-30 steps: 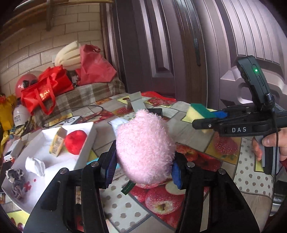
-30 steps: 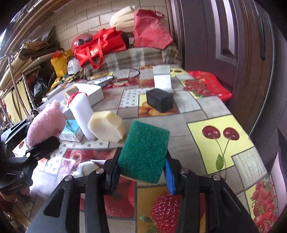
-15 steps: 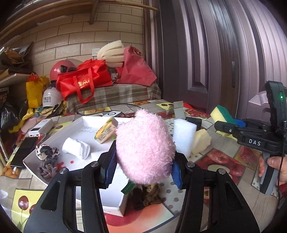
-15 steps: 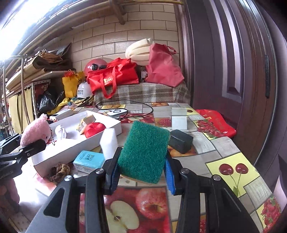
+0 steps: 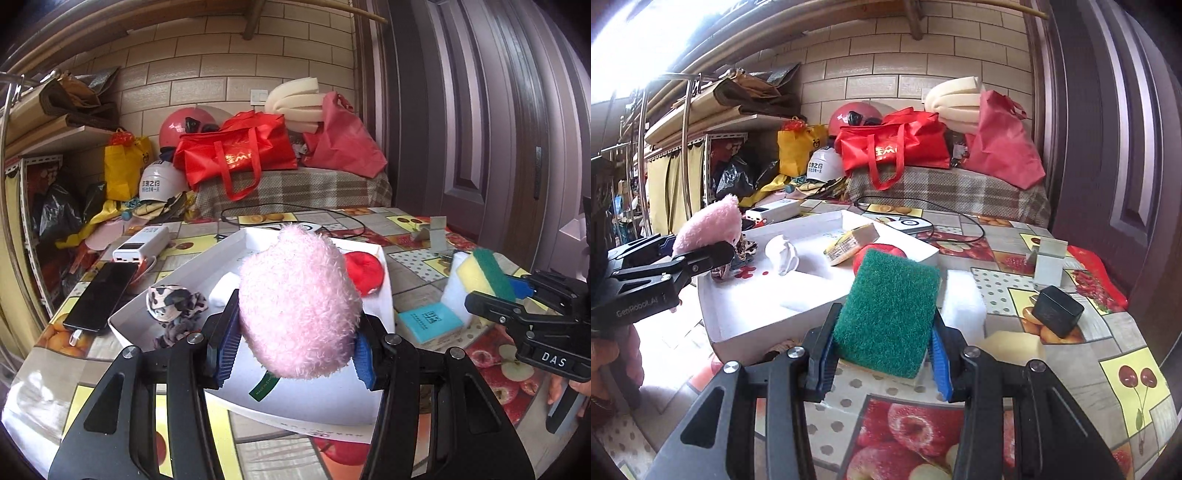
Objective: Organize soft objects
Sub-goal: 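Carry the pink ball and green sponge into the white box and release both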
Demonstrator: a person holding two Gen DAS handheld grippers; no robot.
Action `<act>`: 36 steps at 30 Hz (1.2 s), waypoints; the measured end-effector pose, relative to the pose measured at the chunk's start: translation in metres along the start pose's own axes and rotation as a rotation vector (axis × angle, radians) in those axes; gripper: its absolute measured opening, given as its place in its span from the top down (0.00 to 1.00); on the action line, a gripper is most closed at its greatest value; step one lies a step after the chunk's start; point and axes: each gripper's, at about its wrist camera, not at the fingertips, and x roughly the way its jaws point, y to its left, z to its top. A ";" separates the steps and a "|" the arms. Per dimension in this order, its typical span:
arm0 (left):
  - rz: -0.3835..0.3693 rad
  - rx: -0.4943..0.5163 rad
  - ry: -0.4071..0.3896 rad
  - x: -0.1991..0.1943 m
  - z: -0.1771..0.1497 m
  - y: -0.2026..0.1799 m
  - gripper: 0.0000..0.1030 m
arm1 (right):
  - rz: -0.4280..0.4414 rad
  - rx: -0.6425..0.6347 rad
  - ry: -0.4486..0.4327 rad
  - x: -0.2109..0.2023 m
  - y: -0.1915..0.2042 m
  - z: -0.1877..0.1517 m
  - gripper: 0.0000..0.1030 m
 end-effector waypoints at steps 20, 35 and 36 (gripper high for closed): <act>0.071 -0.040 0.040 0.022 0.003 0.021 0.50 | 0.046 0.001 0.003 0.037 0.029 0.018 0.59; 0.166 -0.144 0.059 0.068 0.019 0.064 0.50 | 0.036 0.005 0.044 0.088 0.049 0.038 0.59; 0.171 -0.139 0.058 0.070 0.020 0.064 0.50 | 0.035 0.004 0.045 0.091 0.050 0.039 0.59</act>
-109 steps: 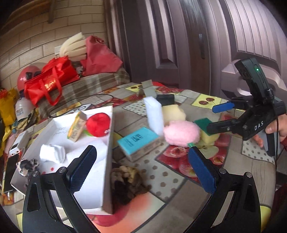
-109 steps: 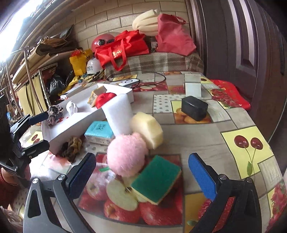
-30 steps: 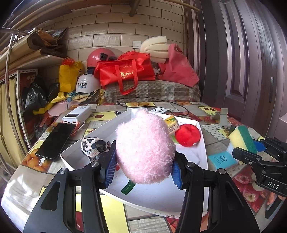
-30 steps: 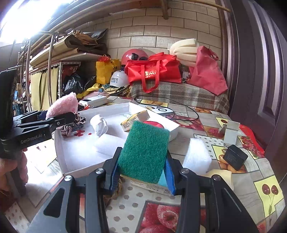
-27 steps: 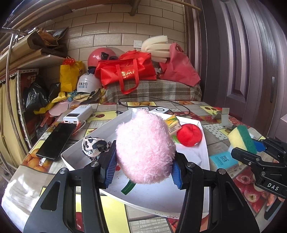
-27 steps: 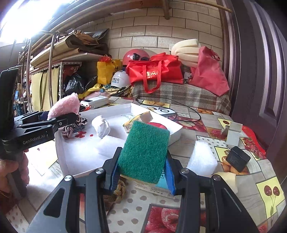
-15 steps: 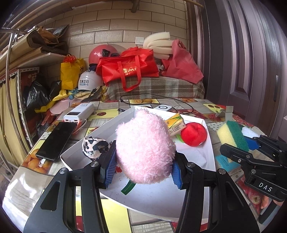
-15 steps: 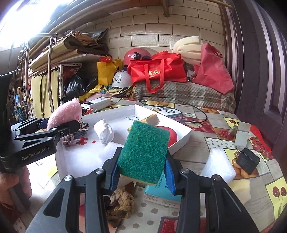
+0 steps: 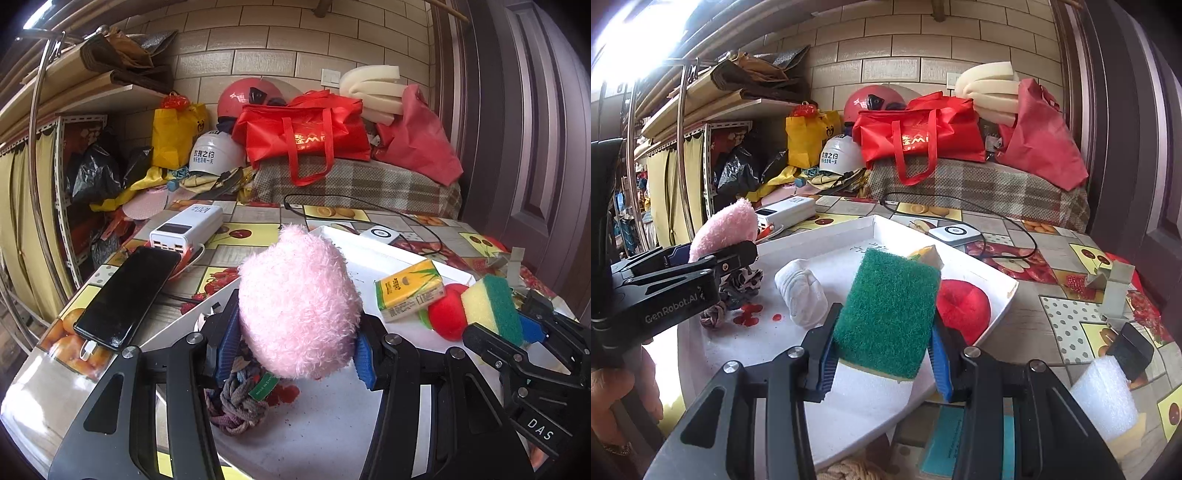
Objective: Organize soft objects
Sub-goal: 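Carry the pink ball and green sponge into the white box and release both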
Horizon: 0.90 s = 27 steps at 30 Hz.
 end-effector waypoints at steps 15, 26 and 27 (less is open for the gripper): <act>0.009 0.051 0.048 0.017 0.005 -0.011 0.47 | -0.010 0.018 0.040 0.035 0.001 0.015 0.51; 0.094 -0.035 -0.059 -0.004 0.004 0.005 0.00 | -0.049 0.034 -0.042 0.020 -0.002 0.015 0.00; 0.095 -0.026 -0.078 -0.007 0.003 0.003 0.00 | -0.049 0.024 -0.066 0.016 0.000 0.015 0.00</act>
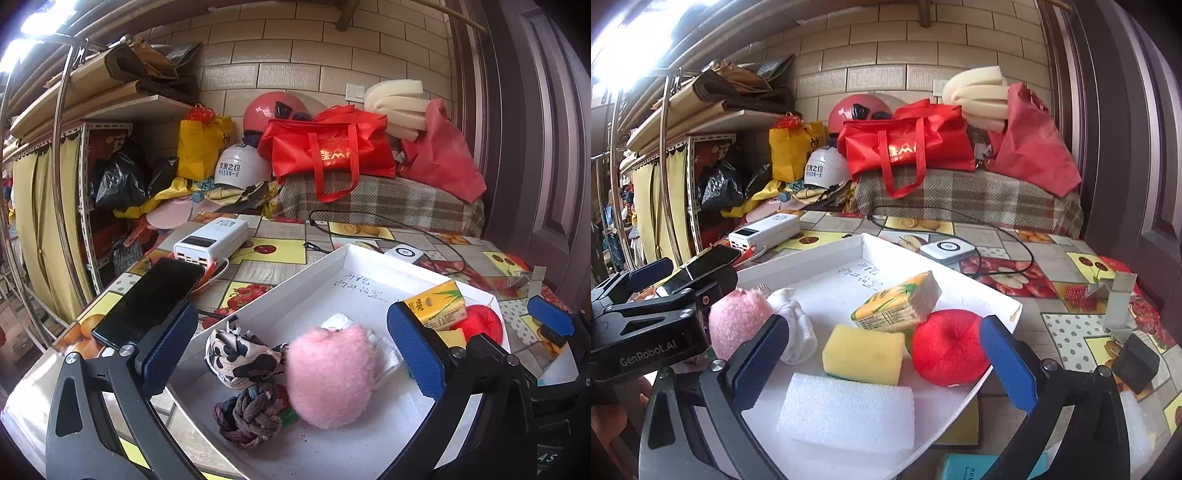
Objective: Organize soft objects
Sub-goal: 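Carry the pink ball and green sponge into the white box and release both, then grasp the teal tissue pack with the left tool while the right tool grasps the knotted rope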
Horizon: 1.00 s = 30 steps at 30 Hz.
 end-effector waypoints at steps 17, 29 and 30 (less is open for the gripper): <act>-0.032 -0.001 -0.043 -0.012 0.000 0.002 0.00 | 0.250 -0.166 0.248 -0.061 -0.019 -0.051 0.00; -0.165 0.036 -0.022 -0.037 -0.010 -0.016 0.00 | 0.291 -0.274 0.431 -0.023 0.012 -0.064 0.57; -0.198 0.040 -0.018 -0.040 -0.011 -0.019 0.00 | 0.313 -0.257 0.436 -0.024 0.009 -0.065 0.66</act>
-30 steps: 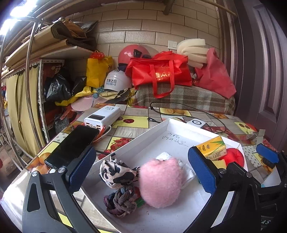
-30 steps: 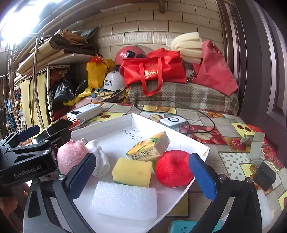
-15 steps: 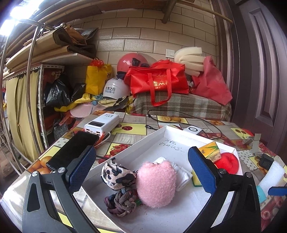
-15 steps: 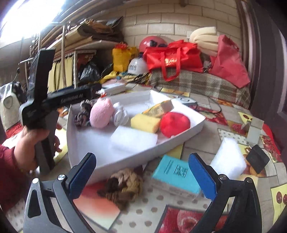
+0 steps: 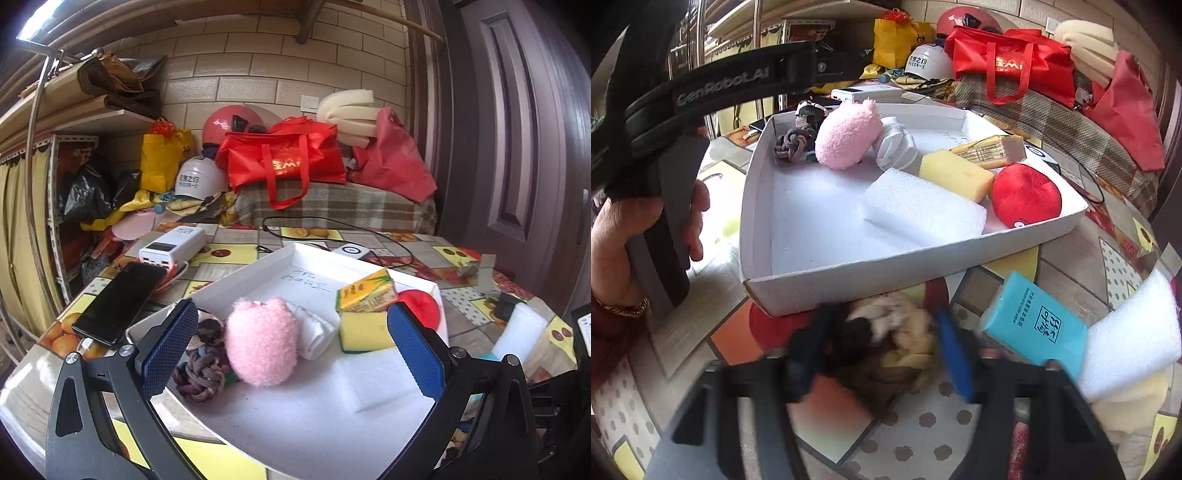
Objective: Organize soft objects
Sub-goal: 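Grasp the teal tissue pack with the left tool while the right tool grasps the knotted rope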
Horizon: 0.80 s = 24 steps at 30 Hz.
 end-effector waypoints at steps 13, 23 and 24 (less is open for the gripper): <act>-0.485 0.361 0.260 0.003 -0.025 -0.137 0.00 | -0.127 0.171 -0.021 -0.089 -0.075 -0.088 0.69; -0.461 0.484 0.405 0.060 -0.034 -0.202 0.00 | -0.039 0.394 -0.042 -0.087 -0.125 -0.098 0.69; -0.451 0.494 0.428 0.065 -0.036 -0.206 0.00 | -0.035 0.379 -0.041 -0.088 -0.121 -0.100 0.69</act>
